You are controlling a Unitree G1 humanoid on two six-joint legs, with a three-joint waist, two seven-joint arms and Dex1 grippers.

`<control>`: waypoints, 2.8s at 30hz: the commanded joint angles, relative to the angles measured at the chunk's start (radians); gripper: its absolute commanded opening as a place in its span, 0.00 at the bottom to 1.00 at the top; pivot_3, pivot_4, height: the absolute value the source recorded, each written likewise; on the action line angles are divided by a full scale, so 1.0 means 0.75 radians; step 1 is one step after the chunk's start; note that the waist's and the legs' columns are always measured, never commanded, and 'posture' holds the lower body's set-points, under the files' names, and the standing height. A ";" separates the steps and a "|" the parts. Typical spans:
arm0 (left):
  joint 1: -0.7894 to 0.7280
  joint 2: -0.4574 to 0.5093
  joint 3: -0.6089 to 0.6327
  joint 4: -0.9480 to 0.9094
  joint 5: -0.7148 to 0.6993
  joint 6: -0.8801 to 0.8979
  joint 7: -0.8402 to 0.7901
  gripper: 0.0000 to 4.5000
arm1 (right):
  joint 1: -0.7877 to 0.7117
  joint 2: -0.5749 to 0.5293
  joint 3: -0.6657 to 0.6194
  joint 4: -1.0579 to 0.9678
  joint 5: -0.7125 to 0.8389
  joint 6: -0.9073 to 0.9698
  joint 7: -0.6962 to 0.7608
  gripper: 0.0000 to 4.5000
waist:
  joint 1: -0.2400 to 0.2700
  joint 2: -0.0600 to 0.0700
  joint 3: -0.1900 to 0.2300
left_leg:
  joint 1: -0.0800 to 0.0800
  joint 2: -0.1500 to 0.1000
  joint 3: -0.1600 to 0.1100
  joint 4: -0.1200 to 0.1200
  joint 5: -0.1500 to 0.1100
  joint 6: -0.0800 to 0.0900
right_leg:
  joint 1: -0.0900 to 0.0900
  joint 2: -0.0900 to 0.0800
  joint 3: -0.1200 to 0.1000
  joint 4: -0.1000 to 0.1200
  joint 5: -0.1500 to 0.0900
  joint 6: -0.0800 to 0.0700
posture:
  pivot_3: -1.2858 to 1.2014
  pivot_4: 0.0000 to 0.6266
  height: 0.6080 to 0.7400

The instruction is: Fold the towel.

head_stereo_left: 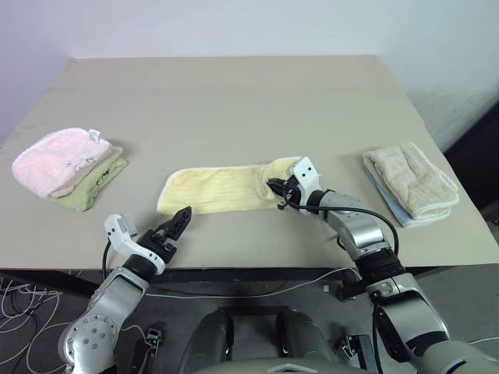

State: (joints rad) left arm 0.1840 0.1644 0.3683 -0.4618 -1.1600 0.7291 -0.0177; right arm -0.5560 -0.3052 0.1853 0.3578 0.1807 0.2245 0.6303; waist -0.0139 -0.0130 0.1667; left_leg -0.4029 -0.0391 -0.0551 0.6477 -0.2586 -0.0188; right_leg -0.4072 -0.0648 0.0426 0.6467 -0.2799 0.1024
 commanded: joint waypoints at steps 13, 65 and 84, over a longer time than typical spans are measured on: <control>-0.094 -0.043 0.075 0.195 -0.355 -0.055 0.357 1.00 | -0.024 -0.049 -0.217 -0.377 0.118 0.024 0.040 0.05 | 0.008 0.003 -0.001 | 0.002 -0.001 0.000 0.000 0.000 0.000 | 0.003 0.000 0.000 0.000 0.000 0.000 | 0.52 0.24 1.00; -0.549 0.406 0.195 0.395 -0.300 -0.118 -0.042 0.01 | 0.091 -0.111 -0.291 -0.527 0.105 0.066 -0.055 0.04 | 0.003 0.002 0.003 | 0.011 0.000 -0.002 -0.009 0.000 0.000 | 0.013 -0.001 -0.002 -0.011 -0.001 -0.001 | 0.52 0.24 1.00; -1.115 0.192 -0.774 0.507 0.475 0.069 -0.389 0.01 | 0.126 -0.128 -0.369 -0.360 -0.006 0.085 -0.273 0.04 | 0.001 0.001 0.006 | 0.001 -0.001 0.000 -0.018 0.006 -0.010 | 0.000 0.001 -0.001 -0.016 0.000 0.000 | 0.52 0.24 1.00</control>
State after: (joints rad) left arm -0.6194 0.3188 -0.1585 -0.1122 -0.8864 0.7765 -0.3011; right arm -0.4612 -0.4005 -0.0757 0.1224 0.1706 0.2928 0.4346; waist -0.0130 -0.0122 0.1712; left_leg -0.4025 -0.0398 -0.0553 0.6338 -0.2540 -0.0260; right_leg -0.4074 -0.0636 0.0419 0.6349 -0.2797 0.1025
